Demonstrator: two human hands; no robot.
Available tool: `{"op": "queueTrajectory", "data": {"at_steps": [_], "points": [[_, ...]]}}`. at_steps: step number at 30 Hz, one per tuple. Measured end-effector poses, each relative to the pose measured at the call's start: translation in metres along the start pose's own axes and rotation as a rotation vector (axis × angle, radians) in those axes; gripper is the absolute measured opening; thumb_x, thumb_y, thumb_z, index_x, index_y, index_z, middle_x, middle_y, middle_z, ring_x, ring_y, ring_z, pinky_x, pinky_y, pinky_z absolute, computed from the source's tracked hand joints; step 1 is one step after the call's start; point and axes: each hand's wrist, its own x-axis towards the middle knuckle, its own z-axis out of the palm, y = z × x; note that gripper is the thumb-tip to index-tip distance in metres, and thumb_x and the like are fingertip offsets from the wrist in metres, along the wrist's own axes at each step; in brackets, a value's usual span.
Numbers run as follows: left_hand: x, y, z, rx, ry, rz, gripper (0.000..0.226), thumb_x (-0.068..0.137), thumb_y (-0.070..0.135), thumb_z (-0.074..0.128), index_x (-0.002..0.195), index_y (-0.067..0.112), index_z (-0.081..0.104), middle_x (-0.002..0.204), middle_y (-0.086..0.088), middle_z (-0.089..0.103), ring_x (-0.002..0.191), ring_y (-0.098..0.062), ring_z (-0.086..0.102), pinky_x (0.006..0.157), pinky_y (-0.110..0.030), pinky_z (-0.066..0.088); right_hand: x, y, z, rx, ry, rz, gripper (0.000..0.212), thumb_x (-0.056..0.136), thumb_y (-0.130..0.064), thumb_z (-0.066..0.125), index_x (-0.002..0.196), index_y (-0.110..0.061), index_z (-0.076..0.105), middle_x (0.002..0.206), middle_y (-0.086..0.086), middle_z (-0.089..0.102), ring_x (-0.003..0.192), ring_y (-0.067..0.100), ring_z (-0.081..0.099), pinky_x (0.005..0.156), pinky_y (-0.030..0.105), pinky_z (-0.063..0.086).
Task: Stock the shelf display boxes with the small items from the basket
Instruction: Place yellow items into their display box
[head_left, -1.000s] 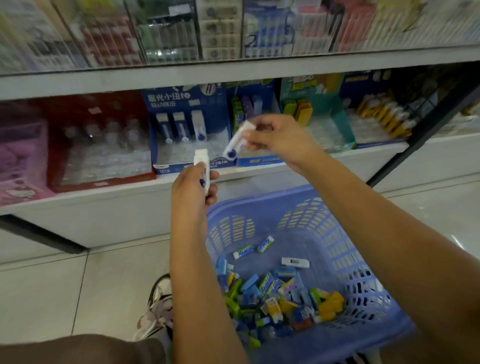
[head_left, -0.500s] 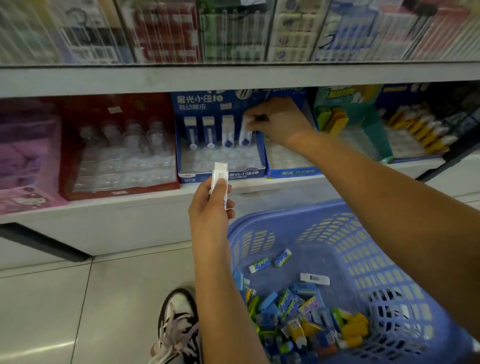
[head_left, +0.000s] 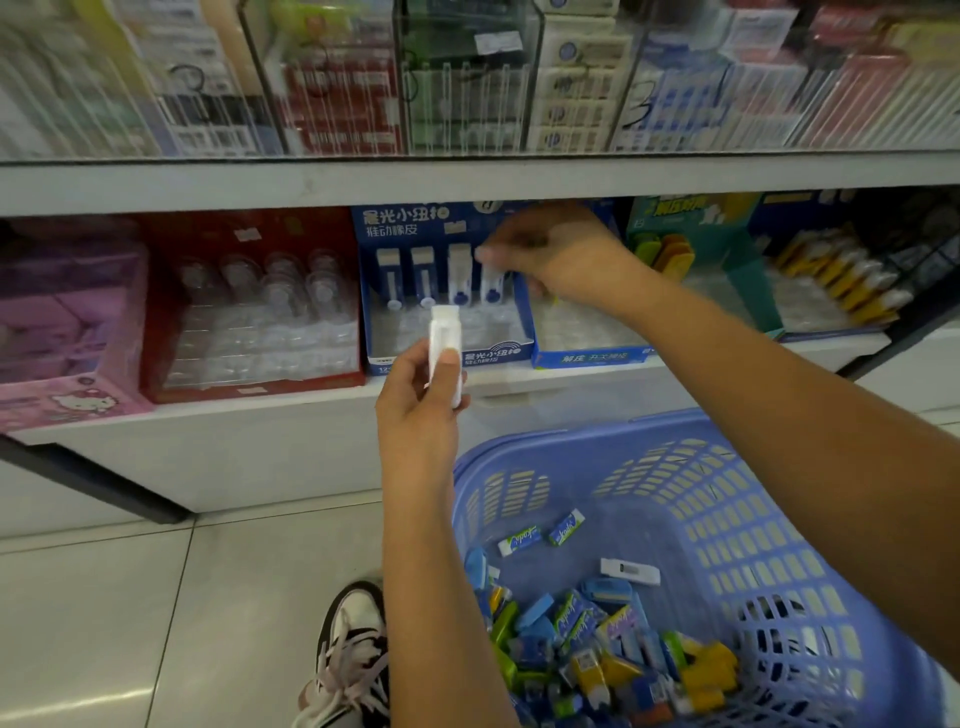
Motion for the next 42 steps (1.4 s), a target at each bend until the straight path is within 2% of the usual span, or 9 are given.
{"op": "queueTrajectory", "data": {"at_steps": [4,9,12,15,29,32,35,38,42], "points": [[0.008,0.003,0.009,0.044,0.024,0.101,0.014,0.088,0.019,0.065,0.098,0.026,0.058,0.092,0.006,0.068,0.077,-0.002,0.063,0.075,-0.022,0.052,-0.037,-0.009,0.008,0.230,-0.276,-0.013,0.008,0.085,-0.023,0.068,0.092,-0.027,0.069,0.063,-0.013,0.069,0.056,0.002,0.061,0.056,0.013,0.050],[0.014,0.004,0.022,0.251,-0.005,0.210,0.031,0.092,0.021,0.060,0.122,0.015,0.055,0.117,-0.001,0.063,0.101,-0.008,0.059,0.083,-0.012,0.045,-0.029,-0.002,0.005,0.326,-0.097,0.021,0.013,0.085,-0.007,0.067,0.098,-0.011,0.067,0.080,0.001,0.069,0.067,0.005,0.066,0.065,0.013,0.053],[0.018,-0.003,0.017,0.619,-0.077,0.205,0.046,0.094,0.028,0.056,0.137,0.014,0.046,0.141,-0.001,0.046,0.131,-0.013,0.039,0.108,-0.021,0.030,-0.011,0.007,0.007,0.035,0.151,-0.013,0.022,0.084,-0.017,0.070,0.104,-0.010,0.067,0.088,0.004,0.068,0.079,0.010,0.063,0.070,0.011,0.047],[0.017,-0.011,0.014,0.912,-0.171,0.225,0.046,0.094,0.024,0.055,0.136,0.009,0.046,0.147,-0.006,0.039,0.142,-0.021,0.021,0.118,-0.036,0.012,0.006,0.010,0.018,-0.277,0.114,-0.023,0.033,0.088,-0.026,0.064,0.119,-0.015,0.064,0.112,0.005,0.069,0.102,0.017,0.062,0.083,0.015,0.040],[0.018,-0.021,0.010,0.906,-0.247,0.273,0.051,0.095,0.017,0.053,0.143,0.007,0.037,0.153,-0.004,0.030,0.146,-0.016,0.008,0.113,-0.023,0.012,0.027,0.004,0.029,-0.530,-0.126,-0.034,0.040,0.092,-0.029,0.058,0.130,-0.018,0.057,0.134,0.006,0.056,0.121,0.023,0.052,0.101,0.024,0.039],[0.007,-0.019,0.016,0.728,-0.120,0.298,0.038,0.097,0.019,0.050,0.133,0.010,0.052,0.143,-0.005,0.046,0.137,-0.016,0.034,0.106,-0.018,0.027,0.016,0.002,0.020,-0.557,-0.124,-0.057,0.038,0.092,-0.026,0.056,0.129,-0.017,0.056,0.130,0.006,0.058,0.118,0.023,0.054,0.095,0.024,0.040],[-0.009,-0.017,0.025,0.490,-0.040,0.323,0.022,0.097,0.027,0.046,0.096,0.021,0.067,0.098,0.002,0.069,0.093,-0.013,0.063,0.088,-0.028,0.052,-0.023,0.016,0.001,-0.459,0.008,-0.111,0.025,0.087,-0.023,0.061,0.110,-0.011,0.063,0.102,0.007,0.066,0.094,0.019,0.060,0.076,0.020,0.042],[-0.016,-0.035,0.044,0.610,-0.266,0.168,0.032,0.089,0.030,0.045,0.068,0.015,0.065,0.072,-0.012,0.069,0.073,-0.031,0.065,0.072,-0.042,0.054,-0.085,0.055,-0.006,-0.388,-0.133,-0.070,0.013,0.084,-0.021,0.065,0.091,-0.011,0.069,0.080,-0.005,0.060,0.078,0.009,0.054,0.059,0.013,0.031],[-0.035,-0.098,0.061,1.113,-0.712,-0.127,0.029,0.089,0.015,0.054,0.061,0.006,0.055,0.064,-0.022,0.052,0.059,-0.022,0.045,0.054,-0.034,0.035,-0.161,0.136,0.016,-0.425,-0.662,0.299,0.007,0.085,-0.016,0.063,0.079,-0.017,0.067,0.070,-0.006,0.056,0.070,0.015,0.050,0.064,0.023,0.037]]}}
